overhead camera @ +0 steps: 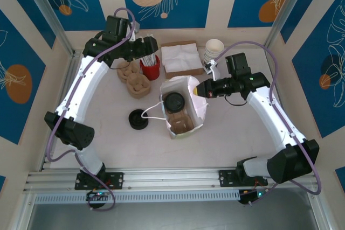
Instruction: Pack the takeout coffee
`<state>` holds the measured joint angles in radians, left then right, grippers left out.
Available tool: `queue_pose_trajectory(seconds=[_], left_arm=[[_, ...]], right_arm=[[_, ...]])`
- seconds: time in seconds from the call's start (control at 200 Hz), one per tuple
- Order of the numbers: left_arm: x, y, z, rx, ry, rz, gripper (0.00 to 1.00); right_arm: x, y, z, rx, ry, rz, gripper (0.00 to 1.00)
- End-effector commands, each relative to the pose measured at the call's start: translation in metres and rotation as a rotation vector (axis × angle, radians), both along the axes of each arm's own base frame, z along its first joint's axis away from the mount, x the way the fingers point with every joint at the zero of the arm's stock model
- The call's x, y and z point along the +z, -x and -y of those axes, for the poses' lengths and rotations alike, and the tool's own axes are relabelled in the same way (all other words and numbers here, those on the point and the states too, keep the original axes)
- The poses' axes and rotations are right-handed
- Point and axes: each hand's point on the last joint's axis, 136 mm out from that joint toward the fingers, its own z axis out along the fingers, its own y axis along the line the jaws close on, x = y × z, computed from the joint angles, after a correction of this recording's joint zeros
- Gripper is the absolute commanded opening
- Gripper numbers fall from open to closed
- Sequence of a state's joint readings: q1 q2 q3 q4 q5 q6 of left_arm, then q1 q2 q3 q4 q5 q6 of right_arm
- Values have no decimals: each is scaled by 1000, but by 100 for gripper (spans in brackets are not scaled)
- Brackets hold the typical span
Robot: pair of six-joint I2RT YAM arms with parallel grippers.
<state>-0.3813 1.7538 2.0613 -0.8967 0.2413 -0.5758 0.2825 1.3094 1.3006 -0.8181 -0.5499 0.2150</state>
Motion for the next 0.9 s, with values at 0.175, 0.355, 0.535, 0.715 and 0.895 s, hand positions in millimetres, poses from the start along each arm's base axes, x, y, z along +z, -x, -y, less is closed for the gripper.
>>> queue_pose_trajectory(seconds=[0.175, 0.355, 0.535, 0.715, 0.895], left_arm=[[4, -3, -11, 15, 0, 15, 81], [-8, -7, -20, 65, -43, -25, 81], [-23, -11, -43, 183, -126, -57, 81], [-29, -23, -51, 237, -161, -30, 81], [-31, -39, -57, 249, -224, 41, 82]], right_arm=[[8, -4, -8, 26, -31, 41, 4], [6, -23, -8, -24, -9, -11, 6], [0, -37, -13, -66, -16, -82, 6], [-4, -45, -13, -129, 2, -109, 9], [-17, -48, -10, -183, 27, -112, 19]])
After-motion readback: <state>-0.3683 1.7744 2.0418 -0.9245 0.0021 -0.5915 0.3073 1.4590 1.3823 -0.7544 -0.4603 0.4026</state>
